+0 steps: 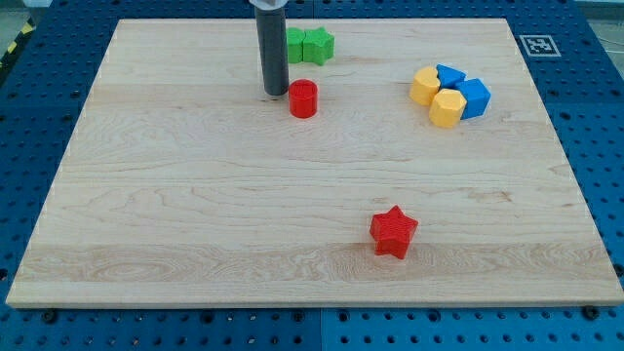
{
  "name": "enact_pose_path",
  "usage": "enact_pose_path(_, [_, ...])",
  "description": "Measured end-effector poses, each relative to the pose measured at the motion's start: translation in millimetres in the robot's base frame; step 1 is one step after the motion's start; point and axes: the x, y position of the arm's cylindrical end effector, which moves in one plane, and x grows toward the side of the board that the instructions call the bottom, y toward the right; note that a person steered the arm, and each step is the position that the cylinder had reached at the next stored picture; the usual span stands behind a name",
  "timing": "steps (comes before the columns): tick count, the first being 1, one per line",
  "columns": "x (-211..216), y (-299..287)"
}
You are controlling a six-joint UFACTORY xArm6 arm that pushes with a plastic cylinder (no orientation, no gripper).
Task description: Slightly push the green circle to the up
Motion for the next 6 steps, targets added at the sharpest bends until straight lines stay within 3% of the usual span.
enact_pose_path(6, [-55.1, 0.0])
